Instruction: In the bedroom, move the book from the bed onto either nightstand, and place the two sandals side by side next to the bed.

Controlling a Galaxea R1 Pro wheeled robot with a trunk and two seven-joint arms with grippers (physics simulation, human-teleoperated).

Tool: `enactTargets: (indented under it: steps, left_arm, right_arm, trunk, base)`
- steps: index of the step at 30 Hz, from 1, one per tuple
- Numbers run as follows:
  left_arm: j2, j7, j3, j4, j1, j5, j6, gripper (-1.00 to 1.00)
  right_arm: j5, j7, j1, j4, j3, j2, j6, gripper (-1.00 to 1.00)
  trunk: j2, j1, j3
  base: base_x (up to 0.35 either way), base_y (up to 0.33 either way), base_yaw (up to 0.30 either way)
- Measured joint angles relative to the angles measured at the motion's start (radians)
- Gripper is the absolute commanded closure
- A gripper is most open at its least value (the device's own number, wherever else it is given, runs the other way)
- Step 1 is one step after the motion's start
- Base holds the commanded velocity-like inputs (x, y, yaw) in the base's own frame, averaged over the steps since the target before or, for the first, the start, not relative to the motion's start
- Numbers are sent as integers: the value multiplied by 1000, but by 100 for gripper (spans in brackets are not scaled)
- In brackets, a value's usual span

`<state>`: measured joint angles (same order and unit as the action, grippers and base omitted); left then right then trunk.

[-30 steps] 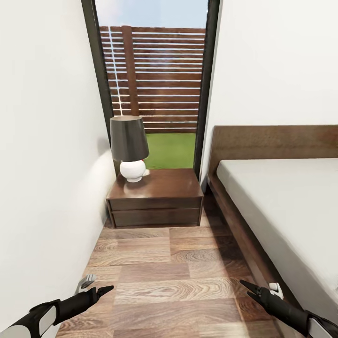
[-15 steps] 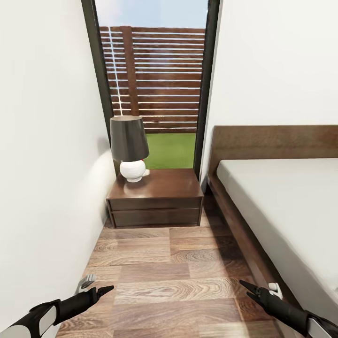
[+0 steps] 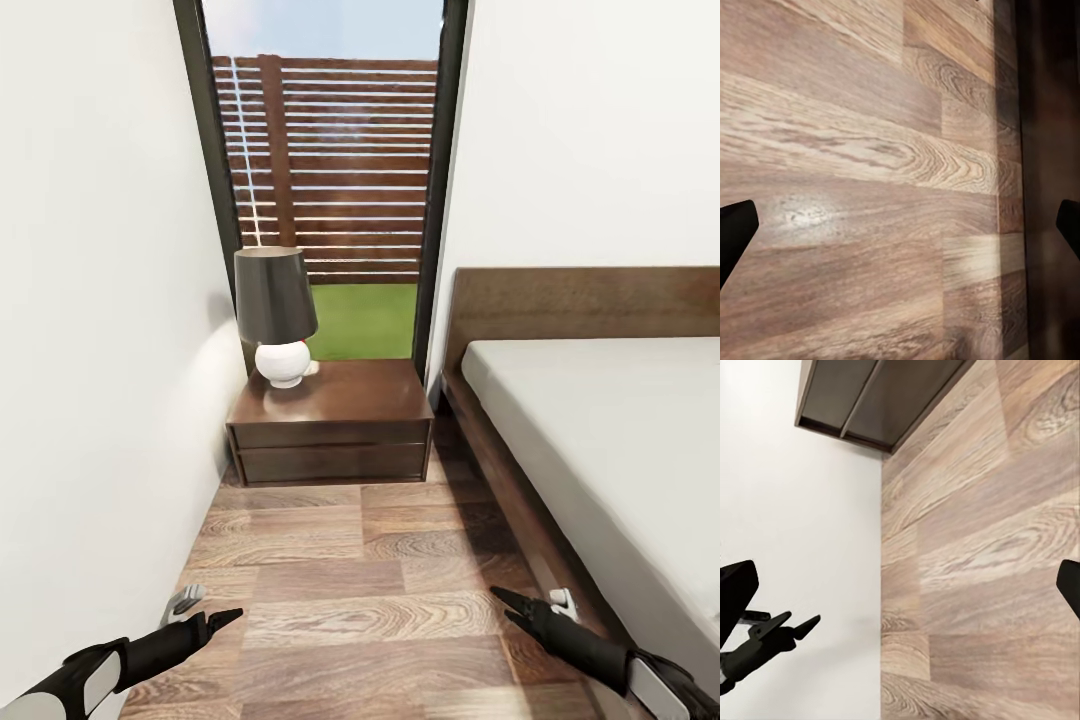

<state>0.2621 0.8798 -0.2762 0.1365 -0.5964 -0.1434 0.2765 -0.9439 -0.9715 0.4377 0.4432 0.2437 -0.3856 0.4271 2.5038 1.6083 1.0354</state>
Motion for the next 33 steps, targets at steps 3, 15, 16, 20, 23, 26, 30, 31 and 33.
enactTargets:
  steps: [3, 15, 16, 20, 23, 26, 30, 31, 33]
  left_arm:
    - [0, 0, 0, 0, 0, 0, 0, -100]
    - [0, 0, 0, 0, 0, 0, 1, -100]
    - [0, 0, 0, 0, 0, 0, 1, -100]
    - [0, 0, 0, 0, 0, 0, 0, -100]
    - [0, 1, 0, -1, 0, 0, 1, -100]
    - [-1, 1, 1, -1, 0, 0, 1, -100]
    - [-8, 1, 1, -1, 0, 1, 1, -100]
    - [-11, 1, 1, -1, 0, 1, 1, -100]
    - [-14, 0, 0, -1, 0, 1, 1, -100]
  right_arm:
    - [1, 46, 0, 51, 0, 6, 6, -100]
    - [-18, 459, 4, 378, -1, 43, 173, -100]
    - [-22, 491, 7, 404, -2, 50, 206, -100]
    - [-47, 609, 31, 480, -8, 79, 324, -100]
    - [-76, 692, 70, 511, -15, 100, 389, -100]
    - [-101, 746, 100, 522, -21, 113, 427, -100]
    - [-187, 883, 175, 534, -44, 135, 518, -100]
    - [-203, 909, 190, 535, -52, 137, 536, -100]
    - [-244, 956, 219, 537, -69, 139, 564, -100]
  trunk:
    - [0, 0, 0]
    - [0, 0, 0]
    - [0, 0, 0]
    - [0, 0, 0]
    - [0, 0, 0]
    - [0, 0, 0]
    - [0, 0, 0]
    - [0, 0, 0]
    - [0, 0, 0]
  base:
    - [0, 0, 0]
    - [0, 0, 0]
    - [0, 0, 0]
    - [0, 0, 0]
    - [0, 0, 0]
    - [0, 0, 0]
    - [0, 0, 0]
    - [0, 0, 0]
    - [0, 0, 0]
